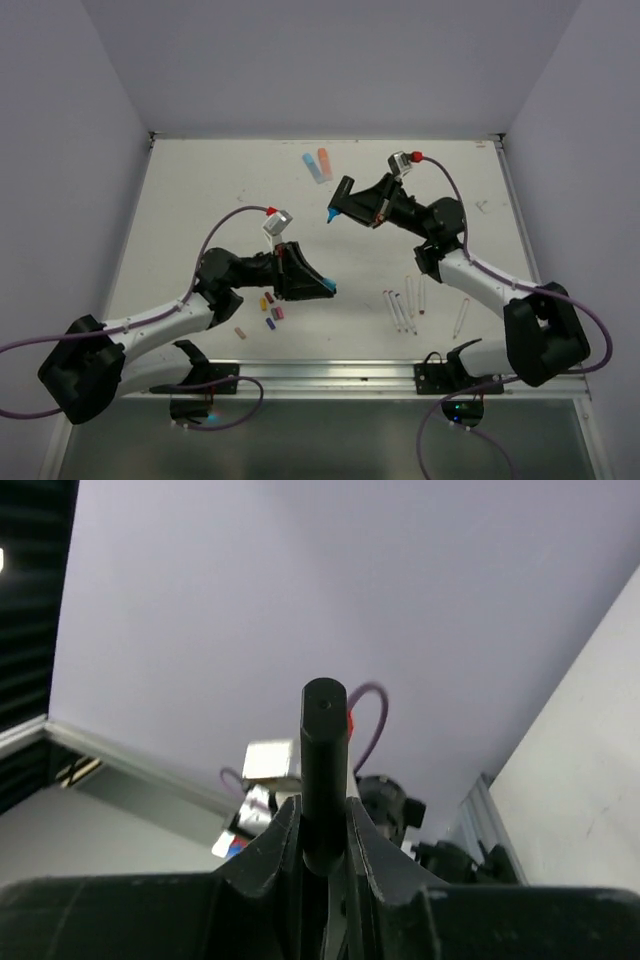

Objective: Open the pen caps

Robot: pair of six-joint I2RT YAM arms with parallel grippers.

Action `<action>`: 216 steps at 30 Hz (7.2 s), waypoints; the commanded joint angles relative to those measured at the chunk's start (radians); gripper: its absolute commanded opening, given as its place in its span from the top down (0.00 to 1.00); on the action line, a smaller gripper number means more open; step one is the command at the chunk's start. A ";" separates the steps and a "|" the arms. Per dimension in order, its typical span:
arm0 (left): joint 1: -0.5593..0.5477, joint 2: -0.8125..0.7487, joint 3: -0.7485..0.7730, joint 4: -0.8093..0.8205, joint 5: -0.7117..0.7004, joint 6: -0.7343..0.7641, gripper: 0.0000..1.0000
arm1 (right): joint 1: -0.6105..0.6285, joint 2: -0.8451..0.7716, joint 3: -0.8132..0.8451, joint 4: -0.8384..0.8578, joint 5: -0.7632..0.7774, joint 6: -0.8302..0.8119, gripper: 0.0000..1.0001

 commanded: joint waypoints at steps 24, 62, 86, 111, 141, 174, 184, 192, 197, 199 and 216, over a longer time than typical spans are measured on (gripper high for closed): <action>-0.021 0.120 0.180 -1.102 -0.601 0.468 1.00 | 0.007 -0.049 0.157 -1.670 0.192 -1.009 1.00; 0.009 0.699 0.630 -1.306 -0.716 0.557 0.91 | 0.074 0.466 0.410 -1.600 0.300 -1.081 0.96; 0.023 0.757 0.644 -1.495 -0.874 0.603 0.54 | 0.074 0.495 0.456 -1.666 0.443 -1.085 0.53; 0.204 0.771 1.048 -1.607 -1.060 0.720 0.30 | 0.074 0.321 0.648 -1.907 0.551 -1.157 0.35; 0.304 1.207 1.501 -1.055 -0.844 0.701 0.43 | 0.068 0.224 0.579 -1.929 0.544 -1.131 0.35; 0.376 1.385 1.538 -0.975 -0.618 0.546 0.83 | 0.047 0.149 0.508 -1.890 0.549 -1.108 0.35; 0.411 1.346 1.408 -1.044 -0.551 0.390 0.83 | 0.044 0.150 0.517 -1.879 0.538 -1.105 0.35; 0.425 1.281 1.283 -0.921 -0.454 0.410 0.84 | 0.045 0.149 0.510 -1.873 0.526 -1.108 0.35; 0.425 1.184 1.230 -0.892 -0.399 0.479 0.85 | 0.045 0.146 0.507 -1.873 0.526 -1.111 0.35; 0.425 1.135 1.213 -0.900 -0.370 0.534 0.83 | 0.042 0.141 0.505 -1.875 0.528 -1.114 0.35; 0.394 1.127 1.423 -1.346 -0.807 0.810 0.36 | 0.039 0.158 0.502 -1.858 0.514 -1.105 0.35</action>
